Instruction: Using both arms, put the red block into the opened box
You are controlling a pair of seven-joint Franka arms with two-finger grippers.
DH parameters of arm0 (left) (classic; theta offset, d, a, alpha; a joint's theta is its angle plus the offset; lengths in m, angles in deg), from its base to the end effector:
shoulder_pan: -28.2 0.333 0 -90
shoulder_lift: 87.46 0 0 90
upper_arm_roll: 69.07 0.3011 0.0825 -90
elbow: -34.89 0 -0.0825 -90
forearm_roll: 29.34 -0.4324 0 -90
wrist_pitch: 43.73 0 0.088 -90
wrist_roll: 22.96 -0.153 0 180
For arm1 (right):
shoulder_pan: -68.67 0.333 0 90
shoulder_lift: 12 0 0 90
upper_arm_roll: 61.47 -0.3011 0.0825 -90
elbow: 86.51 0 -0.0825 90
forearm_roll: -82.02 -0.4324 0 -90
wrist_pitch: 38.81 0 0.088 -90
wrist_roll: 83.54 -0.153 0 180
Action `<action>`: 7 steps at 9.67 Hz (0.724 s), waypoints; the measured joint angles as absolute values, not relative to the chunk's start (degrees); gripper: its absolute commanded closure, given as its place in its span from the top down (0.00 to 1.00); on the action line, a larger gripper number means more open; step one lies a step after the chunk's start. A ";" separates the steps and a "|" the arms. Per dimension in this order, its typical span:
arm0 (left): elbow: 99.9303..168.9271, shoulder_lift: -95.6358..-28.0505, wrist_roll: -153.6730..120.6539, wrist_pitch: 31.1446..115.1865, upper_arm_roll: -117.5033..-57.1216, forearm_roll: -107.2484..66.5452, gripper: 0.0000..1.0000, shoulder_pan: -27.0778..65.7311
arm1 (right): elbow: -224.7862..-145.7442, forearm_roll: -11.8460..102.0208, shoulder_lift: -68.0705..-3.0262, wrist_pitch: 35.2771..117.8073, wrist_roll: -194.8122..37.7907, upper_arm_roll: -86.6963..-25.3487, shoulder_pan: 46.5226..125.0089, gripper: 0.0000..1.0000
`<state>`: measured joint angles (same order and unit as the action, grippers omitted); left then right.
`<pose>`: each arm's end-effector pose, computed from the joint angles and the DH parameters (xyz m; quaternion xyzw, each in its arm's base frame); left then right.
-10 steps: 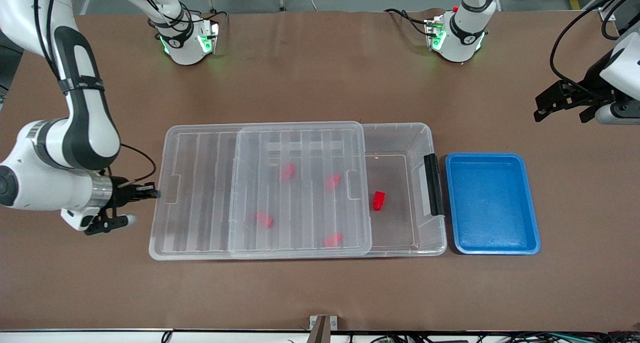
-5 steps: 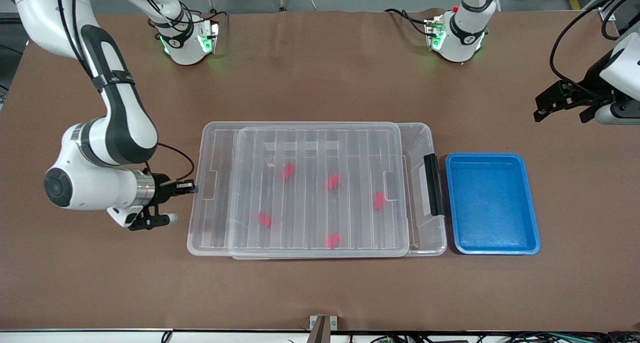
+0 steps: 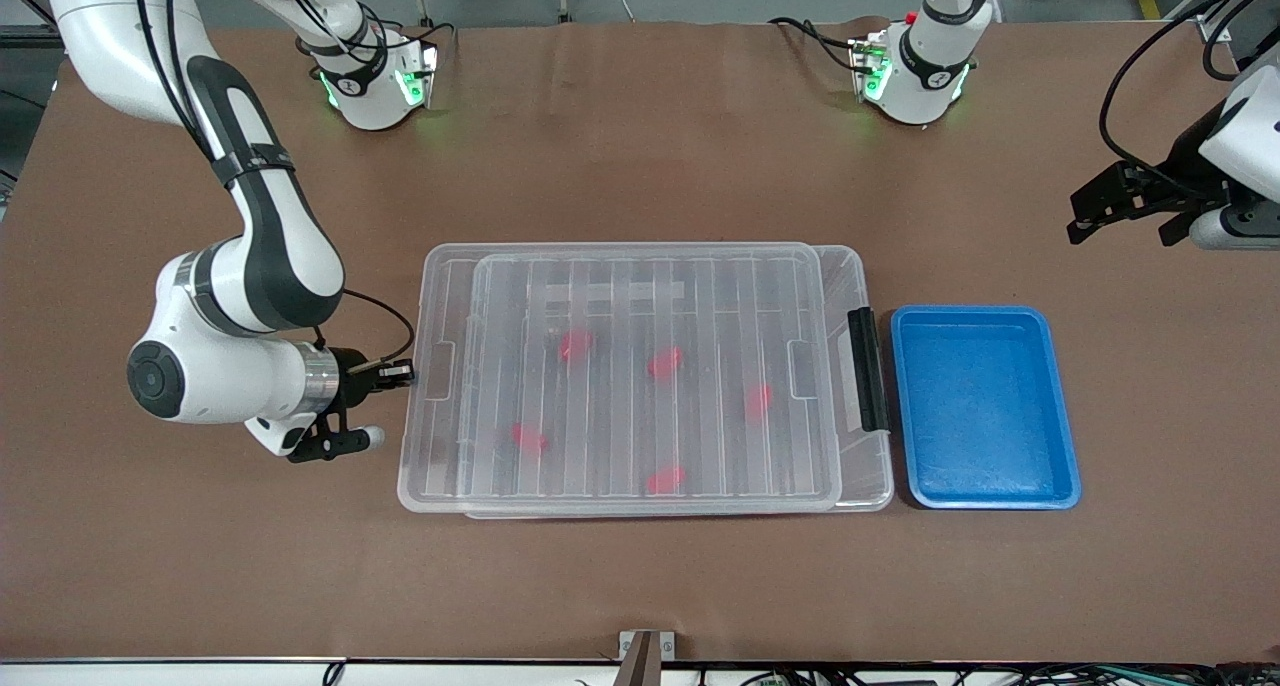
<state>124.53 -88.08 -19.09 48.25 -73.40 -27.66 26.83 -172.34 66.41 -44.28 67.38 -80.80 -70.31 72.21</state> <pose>0.6025 -0.0648 0.5766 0.9994 -0.0158 0.0245 0.0164 0.6873 0.1742 0.2554 -0.9782 -0.0711 0.1140 0.1585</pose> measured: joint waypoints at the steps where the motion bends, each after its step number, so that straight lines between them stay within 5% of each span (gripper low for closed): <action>1: 124.53 -88.06 -19.09 48.25 -73.40 -27.66 1.00 26.83 | -172.25 66.40 -44.35 67.38 -80.80 -70.33 72.37 0.10; 2: 124.53 -88.05 -19.09 48.25 -73.40 -27.66 1.00 26.83 | -172.19 66.40 -44.50 67.38 -80.82 -70.30 72.38 0.70; 3: 124.53 -88.05 -19.09 48.25 -73.40 -27.66 1.00 26.83 | -172.01 66.41 -44.60 67.41 -80.82 -70.12 72.29 1.00; 7: 124.58 -88.01 -19.09 48.25 -73.40 -27.66 1.00 26.82 | -169.02 77.87 -36.02 63.41 -82.79 -68.61 66.73 1.00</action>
<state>124.58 -88.01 -19.09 48.25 -73.40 -27.66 26.82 -169.02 77.87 -36.02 63.41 -82.79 -68.61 66.73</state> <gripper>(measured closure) 0.000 0.401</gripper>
